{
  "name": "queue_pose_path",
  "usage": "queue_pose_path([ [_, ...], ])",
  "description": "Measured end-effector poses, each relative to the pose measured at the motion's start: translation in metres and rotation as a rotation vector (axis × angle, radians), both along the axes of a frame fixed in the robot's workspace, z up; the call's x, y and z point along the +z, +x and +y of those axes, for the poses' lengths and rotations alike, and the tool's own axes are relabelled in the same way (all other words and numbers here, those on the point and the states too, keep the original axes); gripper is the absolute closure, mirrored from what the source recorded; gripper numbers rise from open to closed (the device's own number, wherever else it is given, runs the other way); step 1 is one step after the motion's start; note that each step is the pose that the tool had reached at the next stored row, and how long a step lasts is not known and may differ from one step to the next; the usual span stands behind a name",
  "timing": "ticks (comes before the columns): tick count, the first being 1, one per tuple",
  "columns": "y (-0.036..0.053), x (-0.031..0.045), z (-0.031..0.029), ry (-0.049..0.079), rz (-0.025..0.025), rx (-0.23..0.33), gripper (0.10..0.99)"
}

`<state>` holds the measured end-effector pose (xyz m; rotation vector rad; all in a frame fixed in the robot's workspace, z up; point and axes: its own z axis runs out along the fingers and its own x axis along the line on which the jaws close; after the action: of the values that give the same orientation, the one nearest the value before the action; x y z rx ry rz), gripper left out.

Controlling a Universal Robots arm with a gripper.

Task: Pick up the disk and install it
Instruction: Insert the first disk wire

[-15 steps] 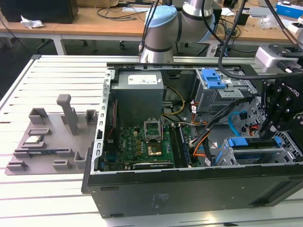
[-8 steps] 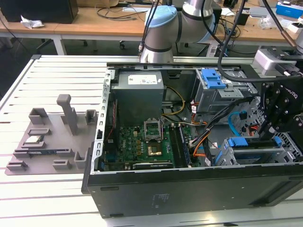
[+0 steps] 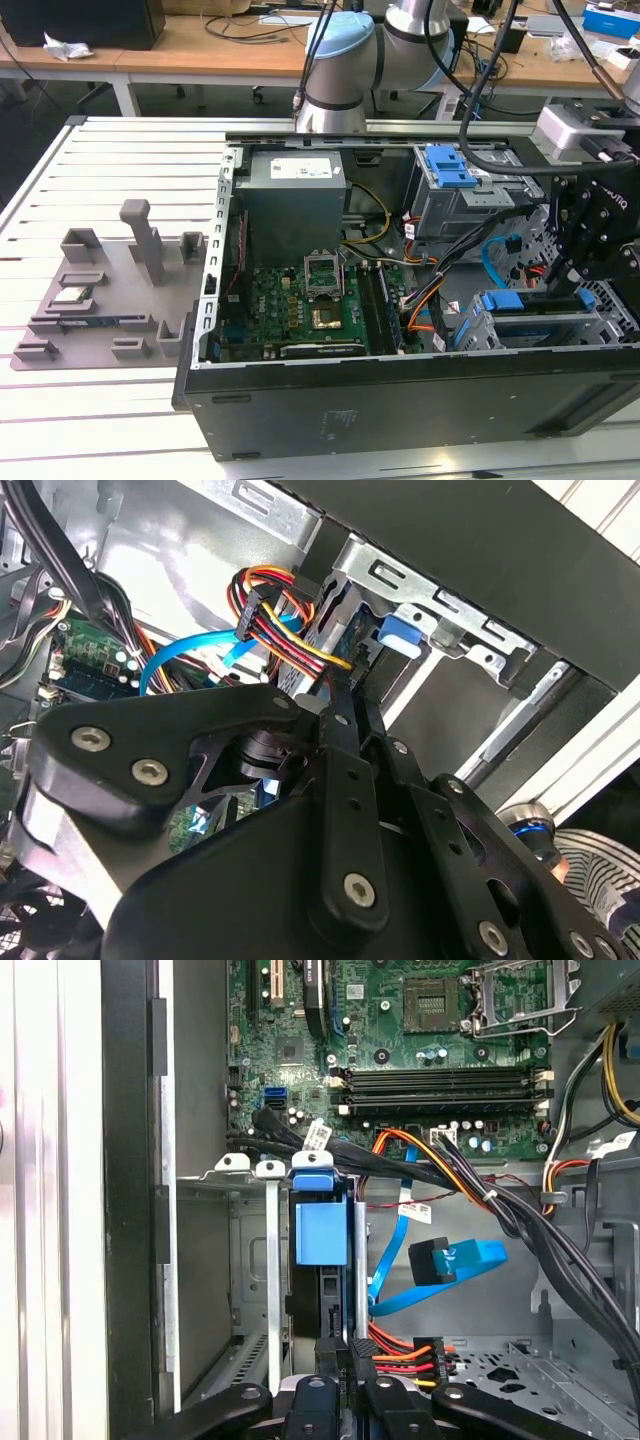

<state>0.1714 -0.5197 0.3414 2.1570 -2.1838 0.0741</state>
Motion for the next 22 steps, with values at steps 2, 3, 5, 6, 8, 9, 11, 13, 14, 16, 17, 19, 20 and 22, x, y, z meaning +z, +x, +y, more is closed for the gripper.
queue_pose_path([
  [2, 0.0002, -0.0002, 0.0, 0.0, 0.0, 0.0, 0.922],
  [3, 0.0003, -0.0003, 0.0, 0.0, 0.0001, 0.0, 0.922],
  [5, 0.001, -0.0007, 0.0001, 0.001, 0.0002, 0.001, 0.922],
  [6, 0.0011, -0.0003, 0.0, 0.0, 0.0001, 0.0, 0.922],
  [8, 0.0011, -0.0006, 0.0, 0.0, 0.0, 0.0, 0.922],
  [9, 0.0011, -0.001, 0.0001, 0.0, 0.0, 0.0, 0.922],
  [11, 0.0011, -0.0024, 0.0, 0.0, 0.0, 0.0, 0.922],
  [13, 0.0012, -0.0038, 0.0, 0.0, 0.0, 0.0, 0.922],
  [14, 0.0012, -0.0041, -0.0001, 0.0, 0.0, 0.001, 0.922],
  [16, 0.0011, -0.0044, 0.0, 0.0, 0.0001, 0.0, 0.922],
  [17, 0.0011, -0.0044, 0.0, 0.0, 0.0, 0.0, 0.922],
  [19, 0.0011, -0.0049, -0.0001, 0.001, 0.0001, 0.0, 0.91],
  [20, 0.0011, -0.0041, -0.0001, 0.0, 0.0, 0.0, 0.847],
  [22, 0.0011, 0.0026, 0.0, -0.001, 0.0, 0.0, 0.847],
])
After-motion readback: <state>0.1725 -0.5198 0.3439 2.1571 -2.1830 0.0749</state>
